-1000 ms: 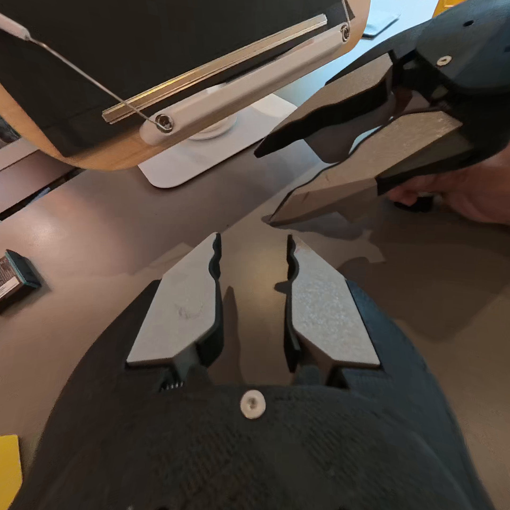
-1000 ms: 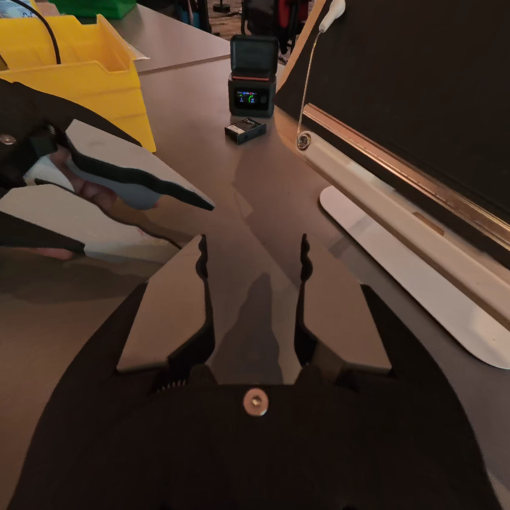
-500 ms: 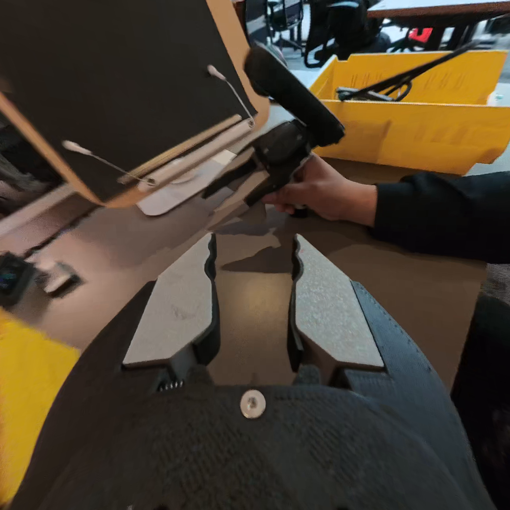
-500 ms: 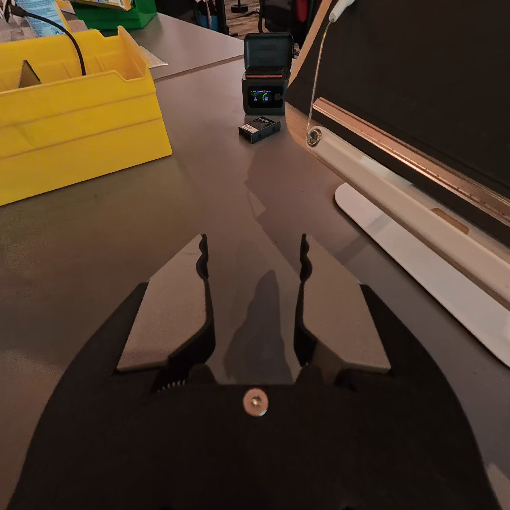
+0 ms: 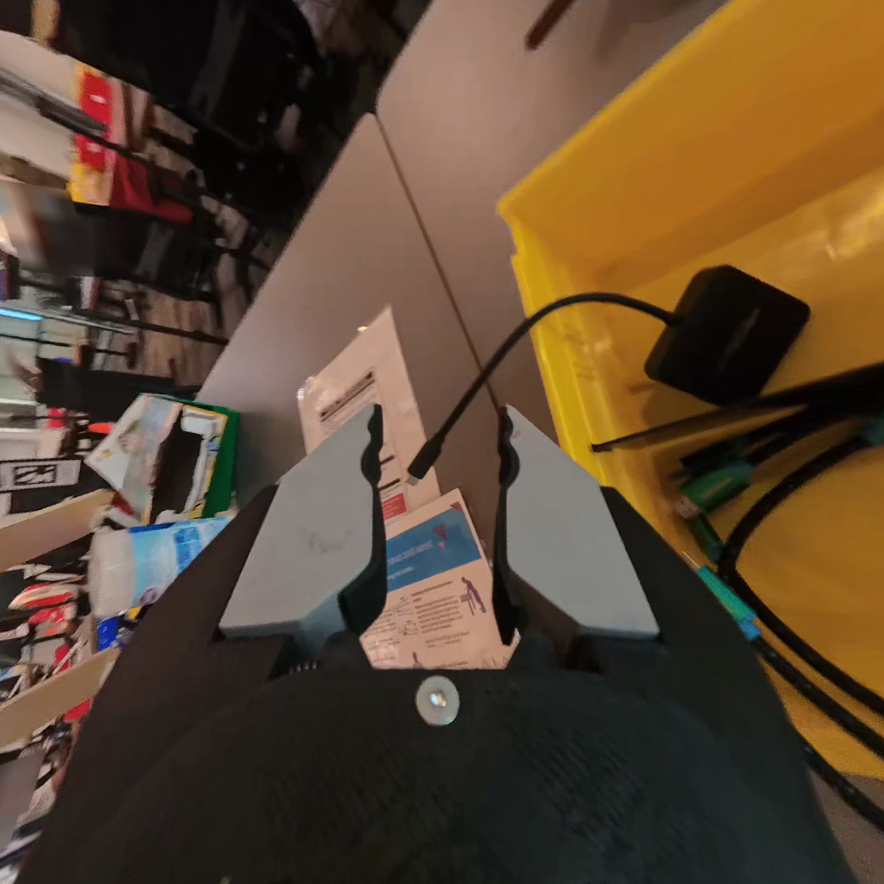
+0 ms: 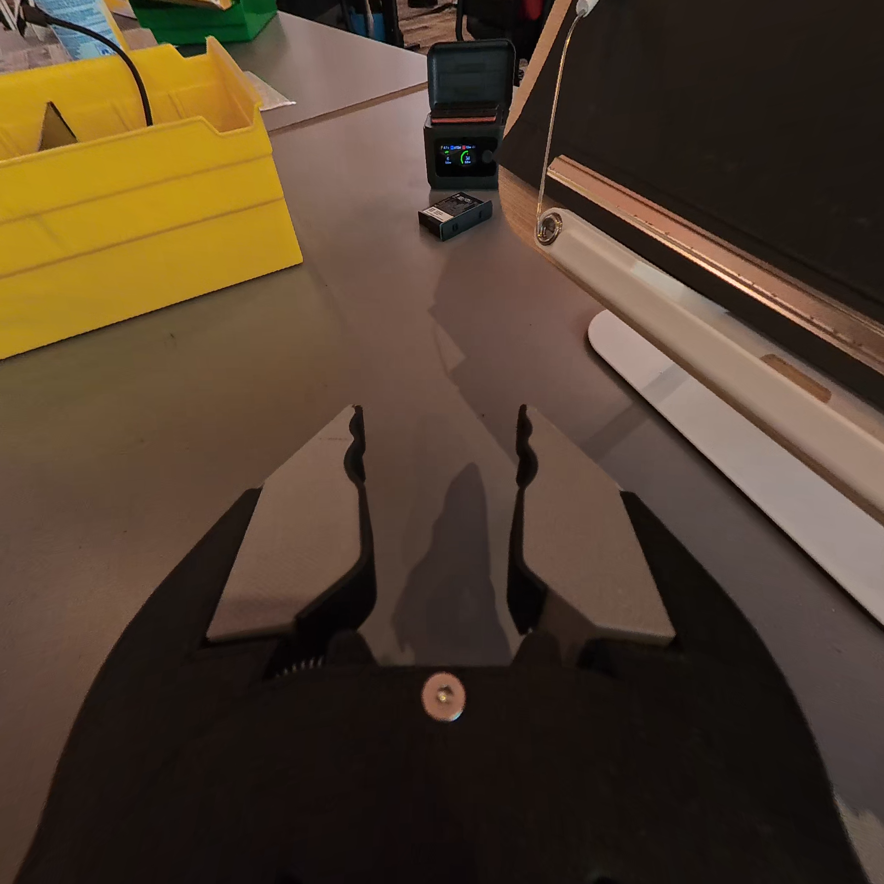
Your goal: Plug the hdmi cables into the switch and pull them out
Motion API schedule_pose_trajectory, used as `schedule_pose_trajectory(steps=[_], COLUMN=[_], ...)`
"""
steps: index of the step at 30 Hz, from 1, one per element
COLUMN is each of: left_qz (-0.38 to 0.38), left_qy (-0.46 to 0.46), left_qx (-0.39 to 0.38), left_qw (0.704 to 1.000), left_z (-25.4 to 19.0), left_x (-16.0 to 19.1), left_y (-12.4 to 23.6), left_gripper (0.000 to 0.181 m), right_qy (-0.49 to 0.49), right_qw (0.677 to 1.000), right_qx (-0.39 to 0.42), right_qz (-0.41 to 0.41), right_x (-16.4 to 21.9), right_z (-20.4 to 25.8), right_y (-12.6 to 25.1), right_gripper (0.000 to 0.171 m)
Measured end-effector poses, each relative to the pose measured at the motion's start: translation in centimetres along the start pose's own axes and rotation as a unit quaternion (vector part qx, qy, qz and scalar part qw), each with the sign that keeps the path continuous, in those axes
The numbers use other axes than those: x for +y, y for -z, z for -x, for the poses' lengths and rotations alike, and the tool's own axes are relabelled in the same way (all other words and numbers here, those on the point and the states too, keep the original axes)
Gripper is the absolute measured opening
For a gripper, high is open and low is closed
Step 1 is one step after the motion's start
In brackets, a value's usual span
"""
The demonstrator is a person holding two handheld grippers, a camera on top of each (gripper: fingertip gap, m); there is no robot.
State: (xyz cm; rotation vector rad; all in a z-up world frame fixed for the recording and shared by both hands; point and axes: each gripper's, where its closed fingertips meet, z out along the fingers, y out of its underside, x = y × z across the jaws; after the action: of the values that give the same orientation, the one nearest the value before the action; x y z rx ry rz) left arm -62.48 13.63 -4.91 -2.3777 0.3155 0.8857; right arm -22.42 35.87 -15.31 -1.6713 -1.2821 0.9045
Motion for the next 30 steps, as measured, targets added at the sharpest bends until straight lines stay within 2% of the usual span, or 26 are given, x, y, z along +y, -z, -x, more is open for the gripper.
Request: schedule_pose_trajectory(steps=[3,7,8,9,10,12,16,22,26,30], left_qz=[0.024,0.076,0.093,0.108,0.114,0.091,0.034,-0.055,-0.103,-0.145], left_qy=[-0.010,-0.039,-0.046,-0.054,-0.061,-0.041,0.011,0.015,0.020,0.008], left_qx=[0.031,0.034,0.028,0.006,-0.019,-0.042,-0.093,-0.159,-0.127,-0.049], left_qw=[0.999,0.996,0.994,0.993,0.991,0.994,0.995,0.986,0.986,0.988], left_z=[-0.6,-0.6,-0.5,0.0,0.8,1.8,5.5,9.1,6.3,-1.2], left_x=[1.3,3.2,3.9,4.5,4.7,3.7,0.2,-8.2,-13.7,-18.2], left_y=[-1.7,-4.4,-5.1,-5.6,-5.9,-5.3,-0.9,9.0,13.5,15.5], left_gripper=[0.051,0.047,0.043,0.023,0.013,0.004,0.004,0.004,0.003,0.003], right_qy=[0.001,0.002,0.004,0.006,0.007,0.008,0.003,0.015,0.021,0.025], right_qw=[1.000,1.000,1.000,1.000,1.000,1.000,1.000,1.000,0.995,0.986], right_qx=[-0.004,-0.013,-0.014,-0.013,-0.013,-0.013,-0.015,-0.023,-0.081,-0.142], right_qz=[0.006,0.012,0.014,0.015,0.015,0.012,0.008,-0.010,-0.046,-0.088], right_x=[0.1,0.2,0.2,0.3,0.3,0.2,0.1,-0.4,-1.7,-3.4], right_z=[0.1,0.5,0.6,0.6,0.6,0.7,0.6,1.2,3.6,5.8], right_y=[-0.1,-0.4,-0.5,-0.5,-0.5,-0.4,-0.3,0.0,0.9,2.5], right_gripper=[0.061,0.060,0.060,0.060,0.059,0.058,0.057,0.057,0.060,0.064])
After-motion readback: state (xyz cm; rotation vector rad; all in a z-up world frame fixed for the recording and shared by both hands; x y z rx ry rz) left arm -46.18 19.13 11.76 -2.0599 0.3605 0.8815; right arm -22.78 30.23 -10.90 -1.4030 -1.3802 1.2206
